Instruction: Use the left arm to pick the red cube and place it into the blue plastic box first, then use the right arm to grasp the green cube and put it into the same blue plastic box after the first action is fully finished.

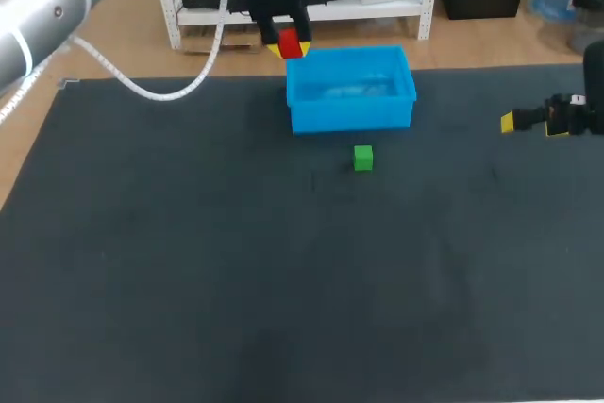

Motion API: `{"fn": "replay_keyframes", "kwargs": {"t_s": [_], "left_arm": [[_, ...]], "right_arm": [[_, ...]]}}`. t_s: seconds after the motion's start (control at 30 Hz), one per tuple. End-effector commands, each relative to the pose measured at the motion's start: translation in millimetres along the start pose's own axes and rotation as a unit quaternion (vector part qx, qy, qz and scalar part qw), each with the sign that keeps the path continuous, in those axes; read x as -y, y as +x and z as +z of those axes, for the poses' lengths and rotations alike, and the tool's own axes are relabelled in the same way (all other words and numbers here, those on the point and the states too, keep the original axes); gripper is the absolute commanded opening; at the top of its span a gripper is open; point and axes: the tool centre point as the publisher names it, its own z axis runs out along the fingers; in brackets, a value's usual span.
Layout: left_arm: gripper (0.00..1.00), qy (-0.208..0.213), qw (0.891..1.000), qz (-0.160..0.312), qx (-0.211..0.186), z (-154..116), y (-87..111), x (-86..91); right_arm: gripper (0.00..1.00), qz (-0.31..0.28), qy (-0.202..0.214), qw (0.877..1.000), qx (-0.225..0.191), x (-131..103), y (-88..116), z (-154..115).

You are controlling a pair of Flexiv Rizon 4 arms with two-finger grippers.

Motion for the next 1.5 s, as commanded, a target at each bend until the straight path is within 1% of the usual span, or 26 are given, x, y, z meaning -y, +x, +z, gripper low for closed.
{"fn": "replay_keyframes", "kwargs": {"t_s": [0.03,0.23,0.43,0.77,1.23,1.5], "left_arm": [[0.0,0.015,1.0,0.003,0.009,1.5,-7.1,-2.1],[0.0,0.04,0.999,0.011,0.031,3.5,-19.5,2.4],[0.0,0.049,0.998,0.021,0.041,6.8,-30.3,7.9],[0.0,0.056,0.996,0.037,0.054,10.0,-48.3,15.8],[0.0,0.07,0.994,0.049,0.07,24.8,-71.4,22.9],[0.0,0.07,0.993,0.054,0.075,34.9,-83.1,25.0]], "right_arm": [[1.0,0.0,0.0,1.0,0.0,0.5,-0.2,0.6],[1.0,0.0,0.0,1.0,0.0,0.5,-0.2,0.6],[1.0,0.0,0.0,1.0,0.0,0.5,-0.2,0.6],[1.0,0.0,0.0,1.0,0.0,0.5,-0.2,0.6],[1.0,0.0,0.0,1.0,0.0,0.5,-0.2,0.6],[1.0,0.0,0.0,1.0,0.0,0.5,-0.2,0.6]]}}
